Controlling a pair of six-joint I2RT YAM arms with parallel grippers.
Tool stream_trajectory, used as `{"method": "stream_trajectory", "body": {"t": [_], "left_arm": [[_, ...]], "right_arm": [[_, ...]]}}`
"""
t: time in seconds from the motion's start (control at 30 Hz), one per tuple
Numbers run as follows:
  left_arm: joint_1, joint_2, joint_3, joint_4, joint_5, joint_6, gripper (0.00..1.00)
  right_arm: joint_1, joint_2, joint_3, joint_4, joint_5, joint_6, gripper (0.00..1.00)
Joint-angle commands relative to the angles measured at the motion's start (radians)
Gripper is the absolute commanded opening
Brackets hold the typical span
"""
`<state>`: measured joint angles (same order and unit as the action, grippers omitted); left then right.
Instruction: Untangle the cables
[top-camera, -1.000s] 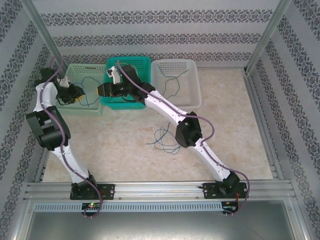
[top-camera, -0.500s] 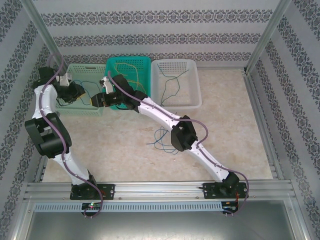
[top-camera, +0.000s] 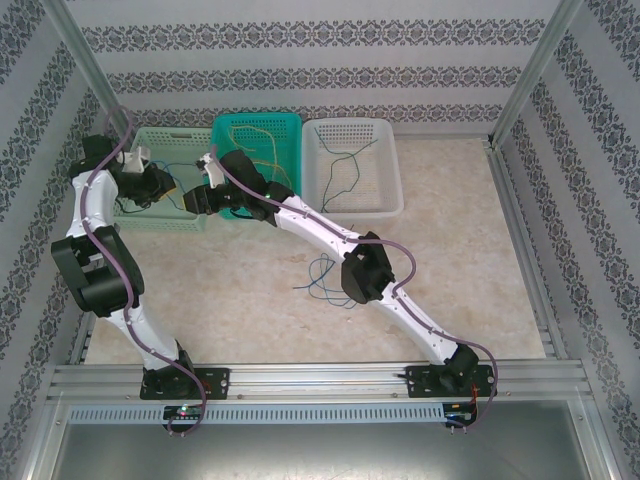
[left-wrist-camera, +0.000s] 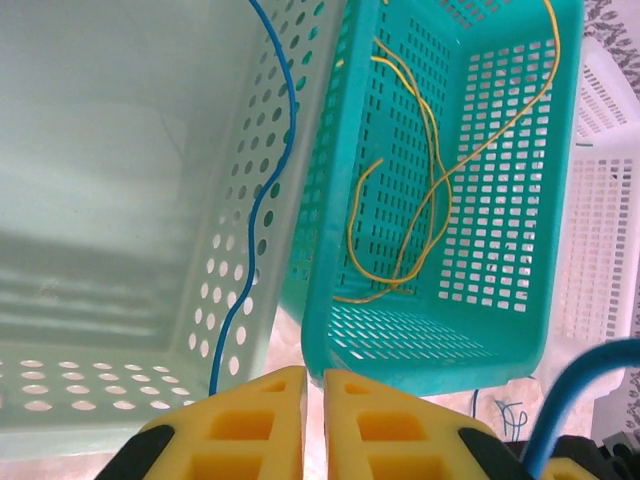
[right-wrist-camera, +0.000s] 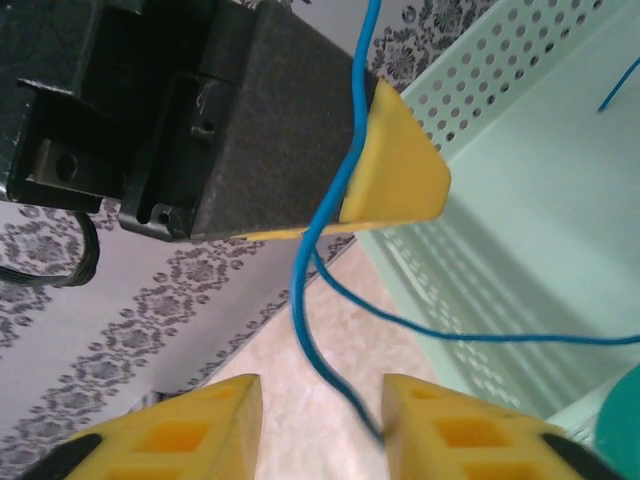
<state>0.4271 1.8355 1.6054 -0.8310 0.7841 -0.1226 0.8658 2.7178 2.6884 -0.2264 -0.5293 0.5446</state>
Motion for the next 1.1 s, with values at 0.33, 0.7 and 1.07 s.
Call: {"method": "stream_trajectory", "body": {"t": [0.33,0.7,1.07], "left_arm": [[-0.020,-0.033,-0.015,-0.098,-0.011,0.120,0.10],[-0.039,-0.038,-0.040,-0.162,-0.176,0.280,0.08],[-0.109,-0.051,-0.067,-0.182,-0.254,0.381,0.07]], "right_arm": [[-0.034,-0.068,-0.055,-0.160,0.198,-0.278,0.00],[-0.144,-0.311,-0.306,-0.218,0.514,-0.555,0.00],[-0.153,-0.314,-0.230,-0.189,0.761,-0.825,0.00]]}}
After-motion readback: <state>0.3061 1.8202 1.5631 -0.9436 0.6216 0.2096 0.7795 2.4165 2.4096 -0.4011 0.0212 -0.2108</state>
